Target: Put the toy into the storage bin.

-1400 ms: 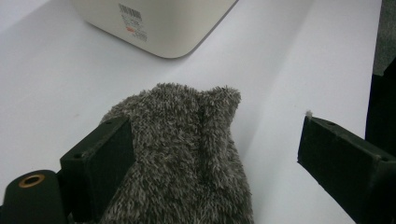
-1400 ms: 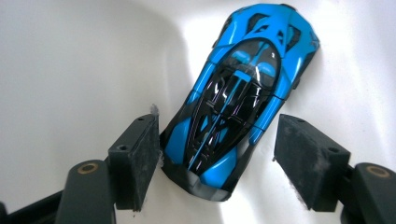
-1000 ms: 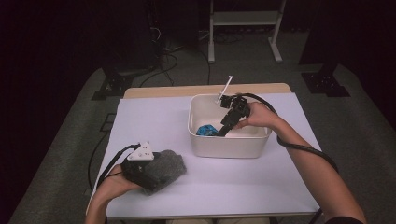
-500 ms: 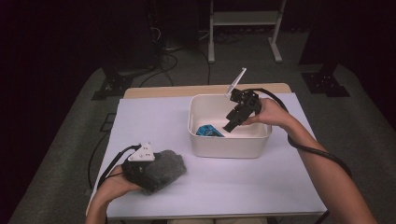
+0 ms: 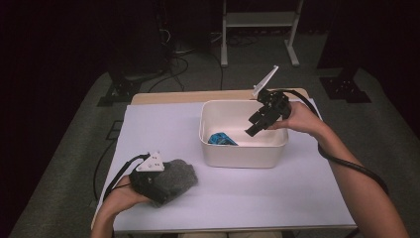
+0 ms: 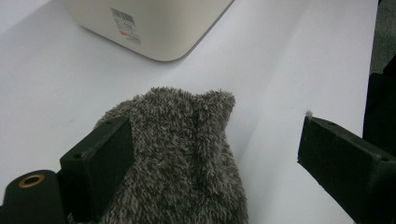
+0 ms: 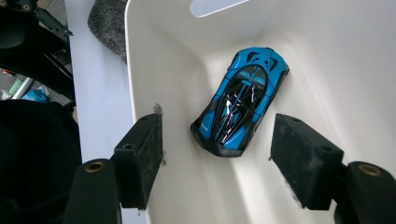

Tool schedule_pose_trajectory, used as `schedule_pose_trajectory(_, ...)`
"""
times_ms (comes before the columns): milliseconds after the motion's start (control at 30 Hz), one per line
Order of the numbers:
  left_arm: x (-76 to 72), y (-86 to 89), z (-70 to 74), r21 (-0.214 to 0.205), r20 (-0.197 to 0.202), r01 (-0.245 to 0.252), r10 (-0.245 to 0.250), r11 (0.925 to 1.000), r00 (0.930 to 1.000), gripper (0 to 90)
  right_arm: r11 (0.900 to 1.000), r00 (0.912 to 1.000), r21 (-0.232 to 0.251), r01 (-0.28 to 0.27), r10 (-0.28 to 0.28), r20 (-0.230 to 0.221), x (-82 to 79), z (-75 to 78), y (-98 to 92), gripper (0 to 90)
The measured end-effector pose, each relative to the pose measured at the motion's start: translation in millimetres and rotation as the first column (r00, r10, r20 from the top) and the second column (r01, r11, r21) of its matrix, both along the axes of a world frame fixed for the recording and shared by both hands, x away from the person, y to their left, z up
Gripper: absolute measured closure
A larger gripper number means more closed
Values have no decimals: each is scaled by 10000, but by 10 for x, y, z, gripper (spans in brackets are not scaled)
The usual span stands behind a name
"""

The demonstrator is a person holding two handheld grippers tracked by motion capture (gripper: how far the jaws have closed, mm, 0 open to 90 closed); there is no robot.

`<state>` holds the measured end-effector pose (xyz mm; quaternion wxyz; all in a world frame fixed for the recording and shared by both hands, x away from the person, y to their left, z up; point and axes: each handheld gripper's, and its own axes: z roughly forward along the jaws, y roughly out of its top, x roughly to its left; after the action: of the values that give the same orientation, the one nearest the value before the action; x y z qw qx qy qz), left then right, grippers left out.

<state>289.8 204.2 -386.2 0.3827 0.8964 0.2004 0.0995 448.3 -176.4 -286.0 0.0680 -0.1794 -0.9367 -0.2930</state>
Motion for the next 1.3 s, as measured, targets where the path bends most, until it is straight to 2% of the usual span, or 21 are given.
schedule_pose_trajectory(233, 8, -13, -18, 99, -53, 46, -45, 9999, 10000, 101, 9993, 9997, 334, 187, -191, 119, -73, 91, -138, 323)
schedule_pose_trajectory(933, 20, 13, -33, 137, -51, -20, 21, 9999, 10000, 101, 9960, 9974, 653, 606, -630, 350, -280, 245, -468, 310)
schedule_pose_trajectory(1300, 29, 20, -53, 148, -99, -55, 56, 9999, 9999, 101, 9919, 9941, 817, 968, -1004, 417, -375, 273, -734, 300)
